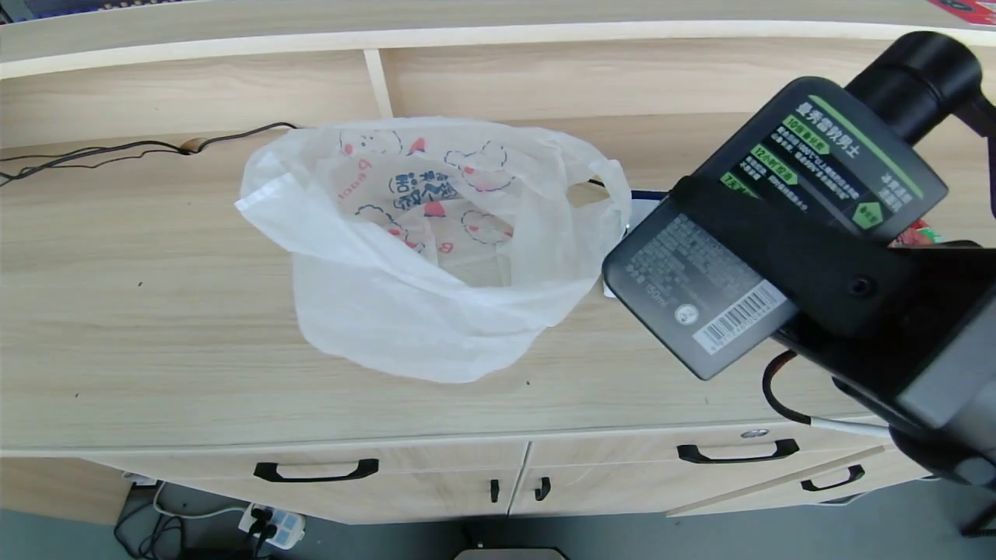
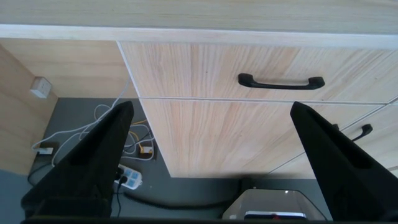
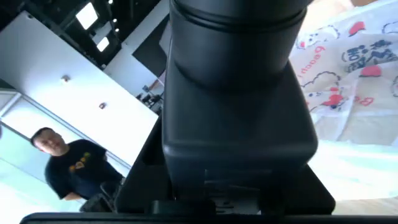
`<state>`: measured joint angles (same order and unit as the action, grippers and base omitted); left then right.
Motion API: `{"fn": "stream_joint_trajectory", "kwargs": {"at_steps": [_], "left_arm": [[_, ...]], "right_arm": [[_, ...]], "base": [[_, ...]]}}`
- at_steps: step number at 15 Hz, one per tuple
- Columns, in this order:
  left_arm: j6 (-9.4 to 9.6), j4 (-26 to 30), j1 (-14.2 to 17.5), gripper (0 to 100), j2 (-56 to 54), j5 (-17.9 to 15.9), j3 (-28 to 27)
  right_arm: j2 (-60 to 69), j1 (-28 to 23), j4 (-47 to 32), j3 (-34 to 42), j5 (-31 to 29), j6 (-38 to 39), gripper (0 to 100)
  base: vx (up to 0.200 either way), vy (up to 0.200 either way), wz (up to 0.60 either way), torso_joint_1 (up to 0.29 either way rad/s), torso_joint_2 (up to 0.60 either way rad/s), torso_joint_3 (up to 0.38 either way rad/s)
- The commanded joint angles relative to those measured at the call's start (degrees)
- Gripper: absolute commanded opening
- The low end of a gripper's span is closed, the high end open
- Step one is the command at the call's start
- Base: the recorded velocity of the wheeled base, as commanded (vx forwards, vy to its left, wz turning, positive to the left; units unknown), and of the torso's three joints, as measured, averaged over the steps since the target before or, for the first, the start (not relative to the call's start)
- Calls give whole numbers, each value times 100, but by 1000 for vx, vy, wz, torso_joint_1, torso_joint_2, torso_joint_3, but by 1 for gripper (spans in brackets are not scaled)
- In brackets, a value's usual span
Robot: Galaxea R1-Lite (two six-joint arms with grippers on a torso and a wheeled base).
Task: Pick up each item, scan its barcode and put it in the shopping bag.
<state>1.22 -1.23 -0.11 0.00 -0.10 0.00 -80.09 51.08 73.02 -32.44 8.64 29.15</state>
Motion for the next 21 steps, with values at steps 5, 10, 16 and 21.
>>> {"fn": "stream_joint_trajectory", "kwargs": {"at_steps": [5, 10, 16, 21], "left_arm": [[1, 0, 2, 100, 9, 1, 0], [10, 0, 2, 100, 9, 1, 0], [10, 0, 2, 100, 9, 1, 0], [10, 0, 2, 100, 9, 1, 0]], "right_arm": [[-182, 1080, -42, -289, 50, 698, 0], [-578, 1299, -34, -667, 41, 970, 0], [-578, 1299, 28, -571, 32, 1049, 0], [-683, 183, 28, -465, -856, -1166, 0]], "base": [[0, 0, 0, 0, 0, 0], [0, 0, 0, 0, 0, 0], [0, 0, 0, 0, 0, 0], [0, 0, 0, 0, 0, 0]]}}
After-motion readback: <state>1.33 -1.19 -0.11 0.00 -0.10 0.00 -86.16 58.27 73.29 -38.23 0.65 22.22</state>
